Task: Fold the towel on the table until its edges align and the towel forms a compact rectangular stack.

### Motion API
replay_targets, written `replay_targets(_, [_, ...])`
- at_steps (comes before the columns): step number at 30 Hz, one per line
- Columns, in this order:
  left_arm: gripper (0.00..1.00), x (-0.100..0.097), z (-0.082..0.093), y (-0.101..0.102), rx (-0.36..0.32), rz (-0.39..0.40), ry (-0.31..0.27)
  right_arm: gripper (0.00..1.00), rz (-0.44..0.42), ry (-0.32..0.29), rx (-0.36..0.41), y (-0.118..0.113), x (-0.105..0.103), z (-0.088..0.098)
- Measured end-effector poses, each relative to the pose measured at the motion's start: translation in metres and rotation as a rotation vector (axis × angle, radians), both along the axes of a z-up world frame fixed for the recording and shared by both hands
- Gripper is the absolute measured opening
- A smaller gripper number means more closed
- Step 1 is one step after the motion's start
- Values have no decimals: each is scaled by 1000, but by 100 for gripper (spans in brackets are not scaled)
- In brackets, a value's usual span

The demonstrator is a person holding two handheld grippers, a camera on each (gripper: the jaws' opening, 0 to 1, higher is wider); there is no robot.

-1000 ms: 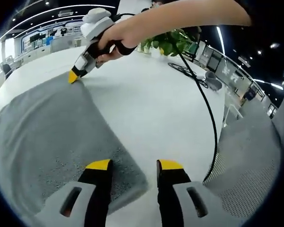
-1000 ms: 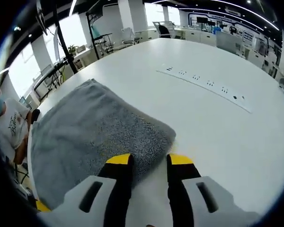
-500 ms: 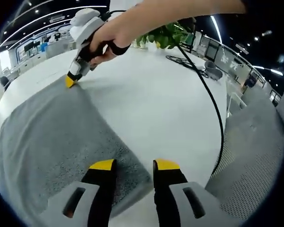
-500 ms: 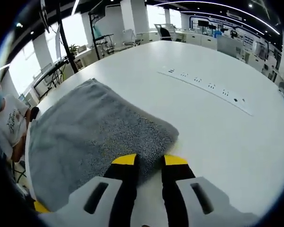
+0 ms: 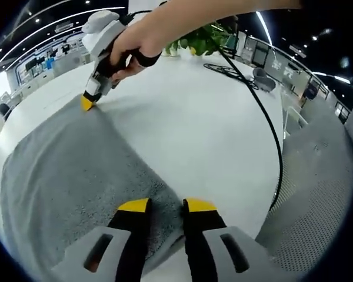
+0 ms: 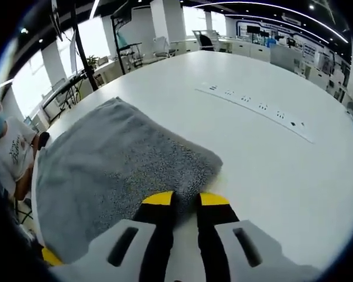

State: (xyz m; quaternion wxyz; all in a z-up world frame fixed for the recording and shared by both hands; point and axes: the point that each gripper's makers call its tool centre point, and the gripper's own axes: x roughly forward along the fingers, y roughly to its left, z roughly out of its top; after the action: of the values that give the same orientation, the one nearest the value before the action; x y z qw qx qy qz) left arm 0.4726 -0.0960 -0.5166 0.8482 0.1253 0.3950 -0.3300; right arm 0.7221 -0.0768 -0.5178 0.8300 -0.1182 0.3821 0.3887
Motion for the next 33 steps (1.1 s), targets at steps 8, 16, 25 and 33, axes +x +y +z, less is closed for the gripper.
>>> replay_targets(8, [14,4,-1,-2,22,-10,40,3,-1,-13,-5,-3,4,0])
replay_targets(16, [14,1,-1,-11,21,-30,57,3,-9,-8,-10,-16,1,1])
replay_targets(25, [13,-6,-1,-30,30,-108,71,3,-58,-2,-5,-40,-5,3])
replay_targets(33, [13,-12,3,-44,43,-144,102,3,-80,-3,-14,-64,-17,7])
